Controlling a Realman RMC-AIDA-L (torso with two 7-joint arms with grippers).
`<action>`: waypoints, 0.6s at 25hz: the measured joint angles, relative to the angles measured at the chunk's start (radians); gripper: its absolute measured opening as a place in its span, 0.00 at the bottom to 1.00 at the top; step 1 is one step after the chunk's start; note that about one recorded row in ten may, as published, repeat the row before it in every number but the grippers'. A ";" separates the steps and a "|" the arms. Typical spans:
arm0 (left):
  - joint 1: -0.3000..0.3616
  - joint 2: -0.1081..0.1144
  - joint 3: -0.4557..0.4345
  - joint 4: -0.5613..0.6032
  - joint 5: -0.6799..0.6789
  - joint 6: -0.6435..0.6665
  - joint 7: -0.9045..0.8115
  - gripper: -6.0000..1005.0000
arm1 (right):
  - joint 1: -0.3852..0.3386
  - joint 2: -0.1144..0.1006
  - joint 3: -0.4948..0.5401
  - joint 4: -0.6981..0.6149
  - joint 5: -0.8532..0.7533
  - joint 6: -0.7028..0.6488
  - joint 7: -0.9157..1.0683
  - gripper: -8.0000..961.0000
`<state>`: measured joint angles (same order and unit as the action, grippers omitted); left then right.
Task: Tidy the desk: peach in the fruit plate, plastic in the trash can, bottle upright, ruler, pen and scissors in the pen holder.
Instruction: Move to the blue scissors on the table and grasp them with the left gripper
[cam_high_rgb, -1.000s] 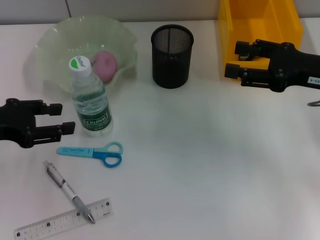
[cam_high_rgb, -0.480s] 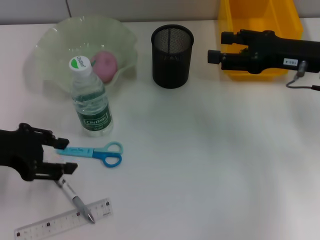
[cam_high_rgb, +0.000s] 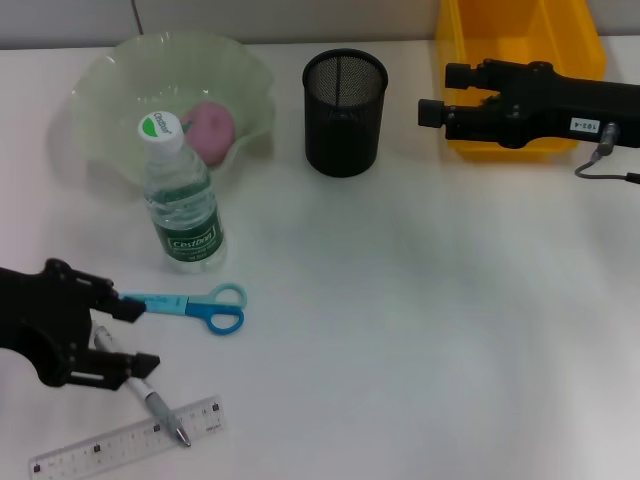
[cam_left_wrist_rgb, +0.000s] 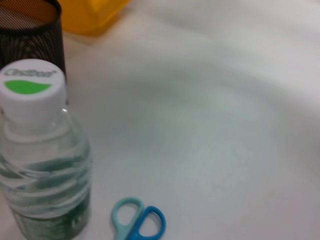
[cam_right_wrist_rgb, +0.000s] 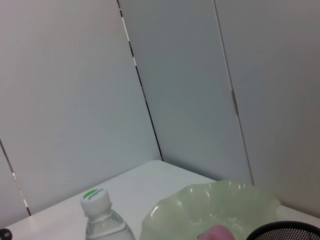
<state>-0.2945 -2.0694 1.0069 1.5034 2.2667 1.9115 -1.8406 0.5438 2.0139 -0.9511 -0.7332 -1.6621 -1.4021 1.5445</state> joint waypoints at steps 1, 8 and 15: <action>0.007 0.000 0.024 0.018 0.000 0.002 -0.024 0.61 | 0.000 0.000 0.000 0.000 0.000 -0.001 0.000 0.82; 0.051 -0.003 0.178 0.086 -0.023 0.000 -0.140 0.61 | -0.010 0.000 0.003 -0.001 0.001 -0.025 0.000 0.82; 0.077 -0.004 0.333 0.112 -0.034 -0.100 -0.240 0.61 | -0.026 -0.003 0.003 -0.005 0.001 -0.039 -0.010 0.82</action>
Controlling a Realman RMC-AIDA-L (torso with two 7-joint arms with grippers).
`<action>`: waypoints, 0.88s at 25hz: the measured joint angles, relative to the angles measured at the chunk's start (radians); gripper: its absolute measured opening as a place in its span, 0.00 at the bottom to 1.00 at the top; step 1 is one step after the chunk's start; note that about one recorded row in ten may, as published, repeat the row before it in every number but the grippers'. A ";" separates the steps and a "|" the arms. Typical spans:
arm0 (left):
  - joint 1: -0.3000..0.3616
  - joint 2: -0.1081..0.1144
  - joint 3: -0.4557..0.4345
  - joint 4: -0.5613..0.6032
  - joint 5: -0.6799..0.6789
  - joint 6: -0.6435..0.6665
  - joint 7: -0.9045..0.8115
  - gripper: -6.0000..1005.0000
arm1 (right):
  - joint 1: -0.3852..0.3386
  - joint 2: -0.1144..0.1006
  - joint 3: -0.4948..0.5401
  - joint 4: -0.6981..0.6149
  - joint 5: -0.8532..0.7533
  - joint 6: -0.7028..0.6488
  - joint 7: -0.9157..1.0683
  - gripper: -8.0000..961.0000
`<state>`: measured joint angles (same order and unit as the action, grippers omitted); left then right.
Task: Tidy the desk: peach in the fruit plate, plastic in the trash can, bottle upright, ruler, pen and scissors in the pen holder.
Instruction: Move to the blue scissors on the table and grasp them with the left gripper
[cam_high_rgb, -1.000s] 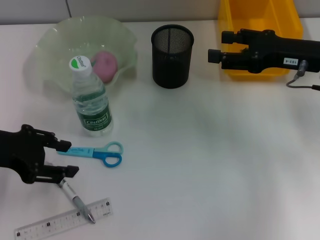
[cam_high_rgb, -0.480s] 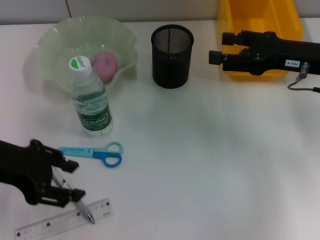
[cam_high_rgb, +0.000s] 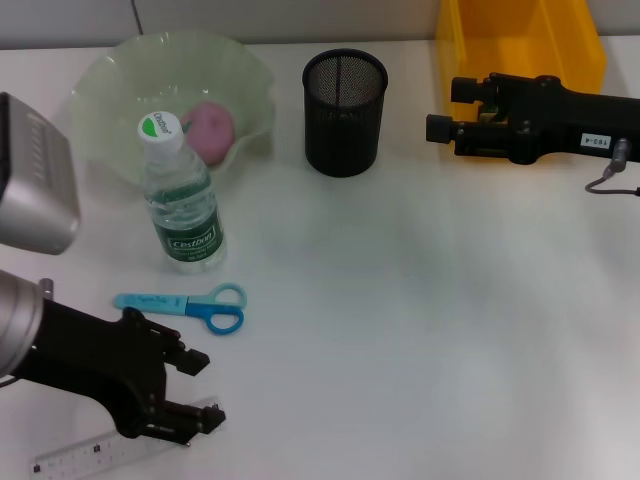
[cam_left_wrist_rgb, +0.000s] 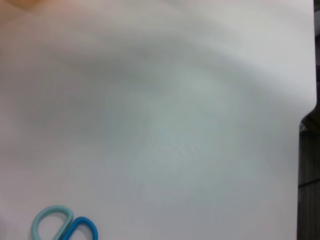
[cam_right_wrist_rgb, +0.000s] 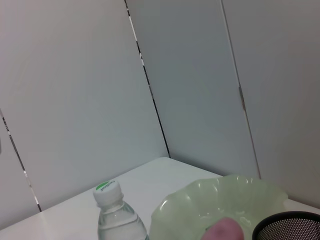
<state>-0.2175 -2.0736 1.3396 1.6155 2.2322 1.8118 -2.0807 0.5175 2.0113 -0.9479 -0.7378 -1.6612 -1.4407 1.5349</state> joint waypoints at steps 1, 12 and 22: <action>0.000 0.000 0.016 -0.001 0.002 -0.013 -0.013 0.61 | -0.002 -0.001 0.000 0.000 0.000 -0.001 0.000 0.82; -0.006 0.001 0.047 -0.023 0.040 -0.046 -0.052 0.61 | -0.014 0.001 0.000 0.002 -0.004 -0.010 -0.013 0.82; -0.019 0.001 0.090 -0.071 0.085 -0.094 -0.073 0.62 | -0.010 0.001 0.000 0.006 -0.004 -0.010 -0.017 0.82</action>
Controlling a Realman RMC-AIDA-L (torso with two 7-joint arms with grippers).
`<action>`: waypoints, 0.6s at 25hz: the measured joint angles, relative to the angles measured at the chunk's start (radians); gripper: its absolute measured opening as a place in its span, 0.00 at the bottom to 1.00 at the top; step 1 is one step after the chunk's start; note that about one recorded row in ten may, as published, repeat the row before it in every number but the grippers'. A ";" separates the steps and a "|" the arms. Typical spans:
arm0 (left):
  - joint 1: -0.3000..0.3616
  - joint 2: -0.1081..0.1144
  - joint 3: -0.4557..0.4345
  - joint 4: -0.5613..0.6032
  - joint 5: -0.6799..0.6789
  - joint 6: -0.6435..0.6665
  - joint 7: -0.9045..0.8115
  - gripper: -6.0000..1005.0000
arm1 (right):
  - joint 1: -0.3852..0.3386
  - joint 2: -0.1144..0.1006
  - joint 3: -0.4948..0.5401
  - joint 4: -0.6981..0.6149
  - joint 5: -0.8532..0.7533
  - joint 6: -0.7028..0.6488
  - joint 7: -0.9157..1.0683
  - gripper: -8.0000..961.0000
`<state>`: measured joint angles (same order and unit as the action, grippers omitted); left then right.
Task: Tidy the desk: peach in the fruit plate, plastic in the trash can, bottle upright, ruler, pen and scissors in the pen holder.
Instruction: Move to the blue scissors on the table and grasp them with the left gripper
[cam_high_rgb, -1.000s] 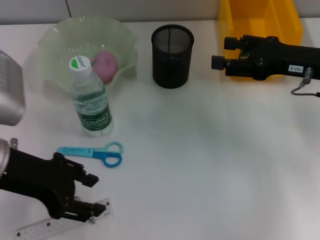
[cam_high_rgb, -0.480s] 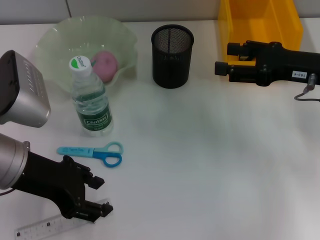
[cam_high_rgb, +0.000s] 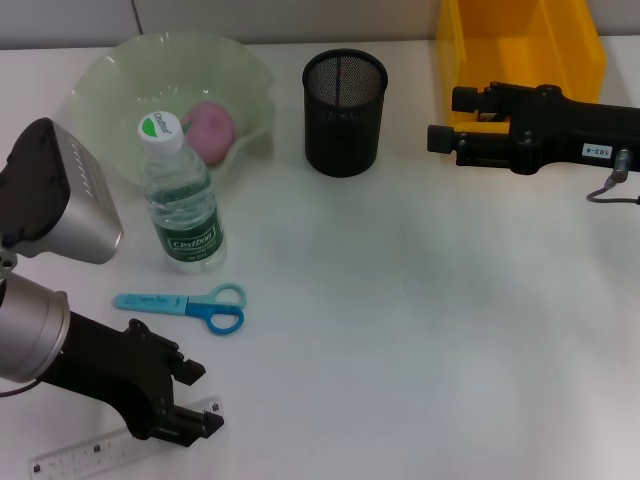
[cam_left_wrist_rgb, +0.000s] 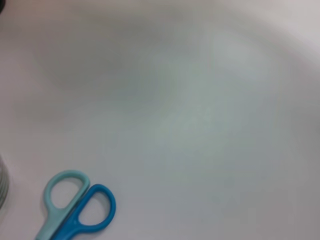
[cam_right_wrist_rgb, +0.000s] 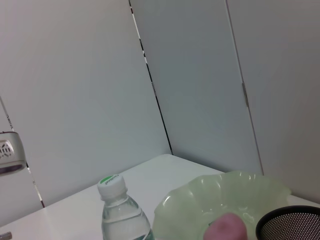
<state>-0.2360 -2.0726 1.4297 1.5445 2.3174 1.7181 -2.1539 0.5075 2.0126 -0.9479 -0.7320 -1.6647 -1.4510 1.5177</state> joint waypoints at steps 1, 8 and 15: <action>-0.003 0.000 0.001 -0.004 0.004 -0.002 -0.001 0.62 | 0.000 0.000 0.000 0.000 0.000 0.000 -0.001 0.82; -0.027 -0.001 0.006 -0.043 0.033 -0.013 -0.001 0.62 | 0.001 0.001 0.000 0.002 0.003 0.007 -0.010 0.82; -0.045 -0.001 0.012 -0.043 0.028 0.004 -0.005 0.62 | 0.003 0.002 0.000 0.004 0.004 0.008 -0.010 0.82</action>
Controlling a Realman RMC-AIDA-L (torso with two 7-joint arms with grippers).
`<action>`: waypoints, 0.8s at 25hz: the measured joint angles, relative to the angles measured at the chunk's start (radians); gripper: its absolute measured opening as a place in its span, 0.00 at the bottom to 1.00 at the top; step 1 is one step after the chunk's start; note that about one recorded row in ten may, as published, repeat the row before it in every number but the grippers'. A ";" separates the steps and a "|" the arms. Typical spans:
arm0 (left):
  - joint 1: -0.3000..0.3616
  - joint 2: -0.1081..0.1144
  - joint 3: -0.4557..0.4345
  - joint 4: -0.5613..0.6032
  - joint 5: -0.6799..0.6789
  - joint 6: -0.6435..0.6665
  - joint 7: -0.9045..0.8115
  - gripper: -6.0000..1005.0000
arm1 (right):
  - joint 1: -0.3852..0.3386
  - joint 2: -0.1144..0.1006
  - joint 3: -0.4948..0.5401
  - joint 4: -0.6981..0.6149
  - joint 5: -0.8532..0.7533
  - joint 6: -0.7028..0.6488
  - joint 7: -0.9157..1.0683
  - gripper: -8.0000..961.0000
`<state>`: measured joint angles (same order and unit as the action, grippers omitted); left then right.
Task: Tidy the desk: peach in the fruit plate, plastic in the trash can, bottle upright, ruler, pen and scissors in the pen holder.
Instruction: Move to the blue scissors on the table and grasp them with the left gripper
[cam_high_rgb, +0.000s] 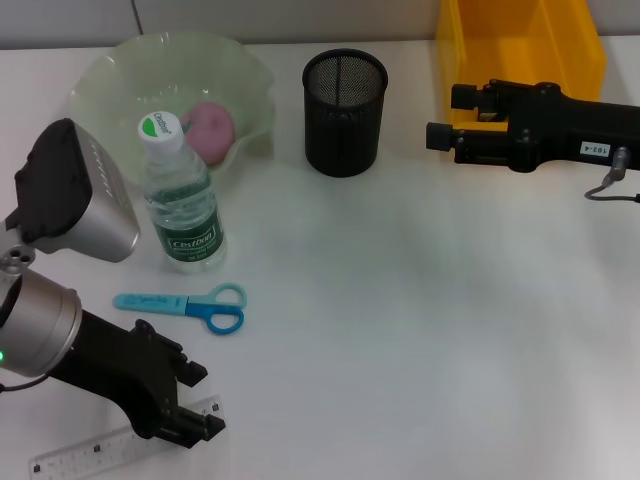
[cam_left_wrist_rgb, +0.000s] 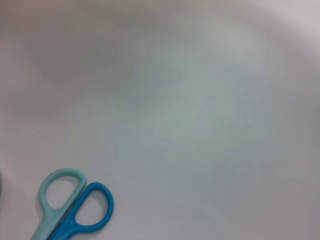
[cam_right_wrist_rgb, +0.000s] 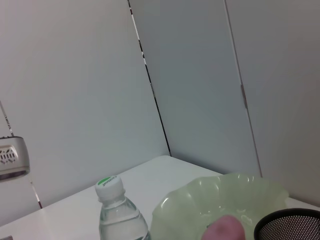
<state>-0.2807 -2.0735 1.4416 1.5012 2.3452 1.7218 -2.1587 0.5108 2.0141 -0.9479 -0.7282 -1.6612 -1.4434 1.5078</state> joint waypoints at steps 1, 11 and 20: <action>-0.003 0.001 0.001 0.001 0.000 0.005 -0.003 0.62 | 0.001 0.000 0.000 0.000 0.000 0.000 0.000 0.82; -0.105 0.002 -0.040 0.002 0.030 0.050 -0.048 0.63 | 0.007 0.000 0.012 -0.006 0.000 0.000 0.000 0.82; -0.219 -0.002 -0.034 -0.023 0.101 0.117 -0.124 0.64 | 0.016 0.000 0.012 -0.003 0.000 0.002 0.000 0.82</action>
<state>-0.4999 -2.0751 1.4074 1.4777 2.4460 1.8389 -2.2824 0.5272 2.0140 -0.9357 -0.7307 -1.6613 -1.4414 1.5080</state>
